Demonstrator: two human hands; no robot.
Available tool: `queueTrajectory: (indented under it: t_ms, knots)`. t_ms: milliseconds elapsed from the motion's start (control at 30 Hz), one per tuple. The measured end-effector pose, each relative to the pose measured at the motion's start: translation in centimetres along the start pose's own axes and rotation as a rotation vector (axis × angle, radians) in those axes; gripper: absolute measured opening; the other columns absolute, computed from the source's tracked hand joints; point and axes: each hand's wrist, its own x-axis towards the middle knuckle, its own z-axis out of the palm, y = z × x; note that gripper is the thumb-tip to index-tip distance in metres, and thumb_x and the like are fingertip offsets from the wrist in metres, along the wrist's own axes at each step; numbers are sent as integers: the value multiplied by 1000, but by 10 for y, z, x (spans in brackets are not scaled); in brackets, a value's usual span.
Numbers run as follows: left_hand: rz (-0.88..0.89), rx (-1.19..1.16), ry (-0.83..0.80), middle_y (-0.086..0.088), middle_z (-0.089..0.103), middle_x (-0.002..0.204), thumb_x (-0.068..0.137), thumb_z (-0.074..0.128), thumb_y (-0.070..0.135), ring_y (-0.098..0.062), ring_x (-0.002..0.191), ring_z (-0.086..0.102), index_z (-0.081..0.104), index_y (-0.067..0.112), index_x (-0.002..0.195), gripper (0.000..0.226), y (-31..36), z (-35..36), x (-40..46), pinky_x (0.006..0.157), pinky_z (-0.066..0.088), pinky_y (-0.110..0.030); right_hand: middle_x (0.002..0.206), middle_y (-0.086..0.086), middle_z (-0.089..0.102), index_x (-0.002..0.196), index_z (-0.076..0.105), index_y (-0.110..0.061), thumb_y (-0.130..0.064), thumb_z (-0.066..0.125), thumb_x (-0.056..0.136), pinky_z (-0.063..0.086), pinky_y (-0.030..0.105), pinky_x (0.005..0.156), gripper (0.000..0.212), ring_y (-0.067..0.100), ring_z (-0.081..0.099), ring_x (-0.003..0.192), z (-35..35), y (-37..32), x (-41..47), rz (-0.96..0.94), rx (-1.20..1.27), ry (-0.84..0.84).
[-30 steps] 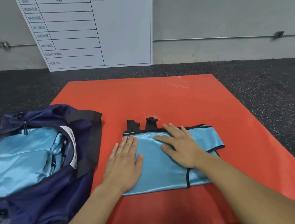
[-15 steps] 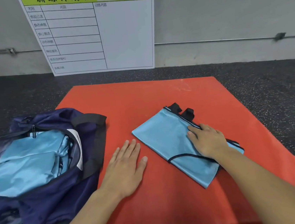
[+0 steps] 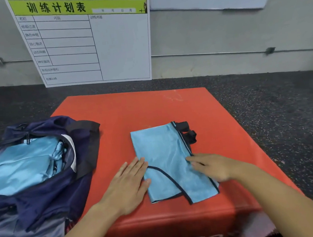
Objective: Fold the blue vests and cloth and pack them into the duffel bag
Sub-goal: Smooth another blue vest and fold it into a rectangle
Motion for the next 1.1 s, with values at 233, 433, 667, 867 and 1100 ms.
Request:
queueTrajectory:
  t_ms: [233, 433, 667, 867, 1100]
  knots:
    - [268, -91, -35, 18, -18, 164, 109, 16, 47, 5, 148, -23, -5, 29, 161, 58, 29, -7, -33, 123, -9, -27, 171, -11, 0, 163, 13, -34, -52, 26, 107, 4, 32, 128, 60, 5, -11, 156, 49, 10, -40, -357, -256, 248]
    - [307, -32, -71, 13, -13, 167, 109, 18, 51, 2, 149, -20, -5, 27, 161, 62, 25, 1, -53, 123, -9, -28, 169, -20, -10, 162, 1, -37, -48, 23, 111, 2, 35, 128, 57, 2, -16, 154, 70, 23, -79, -377, -271, 224]
    - [278, -25, -81, 18, -12, 167, 108, 16, 55, 2, 151, -15, -5, 33, 160, 61, 2, -3, -80, 124, -4, -30, 170, -19, -2, 161, 6, -43, -47, 22, 111, 6, 34, 127, 53, 5, -5, 156, 68, 70, -109, -378, -352, 259]
    - [217, -23, -32, 21, 3, 167, 108, 22, 53, -2, 154, 1, 13, 39, 160, 55, -22, -9, -102, 124, 6, -32, 171, -15, 6, 157, 26, -48, -48, 28, 110, 17, 38, 125, 47, 10, 6, 157, 60, 96, -115, -380, -340, 340]
    - [263, -7, -42, 16, -6, 168, 107, 18, 57, -3, 154, -9, 36, 40, 154, 53, -11, -14, -79, 124, 2, -33, 171, -13, 3, 141, 58, -39, -49, 36, 109, 23, 46, 126, 40, 14, 2, 158, 47, 65, -89, -473, -382, 346]
